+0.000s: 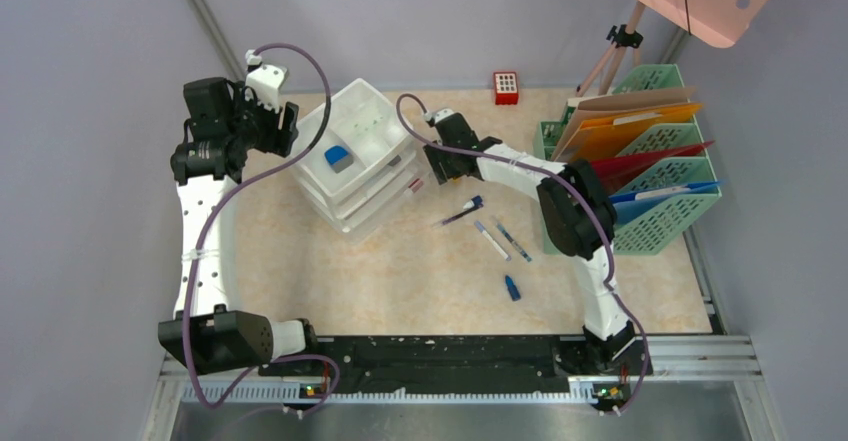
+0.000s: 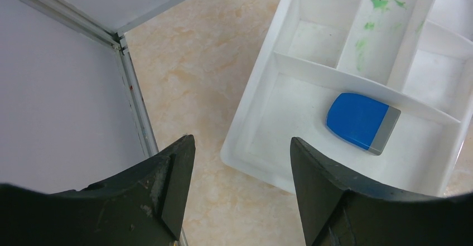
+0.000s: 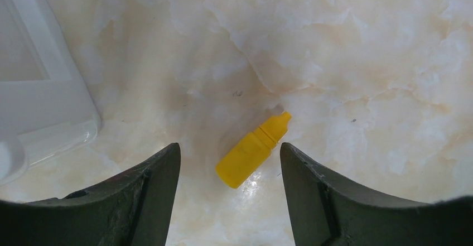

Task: Organize the desk
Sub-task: Pick up the stationery from the center of the board, then place the stationery in the drawer.

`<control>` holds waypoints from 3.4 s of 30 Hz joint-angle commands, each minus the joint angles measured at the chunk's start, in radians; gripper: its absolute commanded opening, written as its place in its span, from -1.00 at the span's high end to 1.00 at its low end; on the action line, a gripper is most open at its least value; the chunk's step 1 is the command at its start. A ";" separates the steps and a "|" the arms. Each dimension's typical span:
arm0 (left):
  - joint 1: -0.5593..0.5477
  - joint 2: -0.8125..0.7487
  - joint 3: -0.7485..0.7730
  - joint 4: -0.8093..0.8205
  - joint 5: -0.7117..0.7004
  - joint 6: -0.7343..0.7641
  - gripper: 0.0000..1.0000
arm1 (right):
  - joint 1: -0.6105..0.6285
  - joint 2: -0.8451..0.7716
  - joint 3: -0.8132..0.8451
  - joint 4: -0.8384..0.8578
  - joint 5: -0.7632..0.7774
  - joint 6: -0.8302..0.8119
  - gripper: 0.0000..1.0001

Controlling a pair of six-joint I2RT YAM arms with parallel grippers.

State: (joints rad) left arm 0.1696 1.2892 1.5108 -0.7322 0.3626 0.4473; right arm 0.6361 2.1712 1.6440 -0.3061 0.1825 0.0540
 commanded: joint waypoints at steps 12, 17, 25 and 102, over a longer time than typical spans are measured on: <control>0.005 -0.026 0.002 0.046 0.020 -0.003 -0.37 | -0.047 0.007 -0.045 0.031 -0.056 0.028 -0.08; 0.005 -0.025 0.006 0.046 0.020 -0.006 -0.37 | -0.047 0.011 -0.071 0.037 -0.085 0.035 0.10; 0.005 -0.026 0.005 0.042 0.017 -0.006 -0.37 | -0.049 -0.025 -0.057 0.020 -0.101 0.013 0.55; 0.005 -0.036 0.044 0.051 -0.021 -0.112 -0.46 | 0.235 -0.183 0.225 -0.275 -0.337 -0.552 0.09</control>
State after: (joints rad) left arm 0.1696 1.2797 1.5364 -0.7044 0.3290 0.3248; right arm 0.8604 2.0079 1.8153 -0.5991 -0.1749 -0.5137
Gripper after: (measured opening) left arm 0.729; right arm 0.431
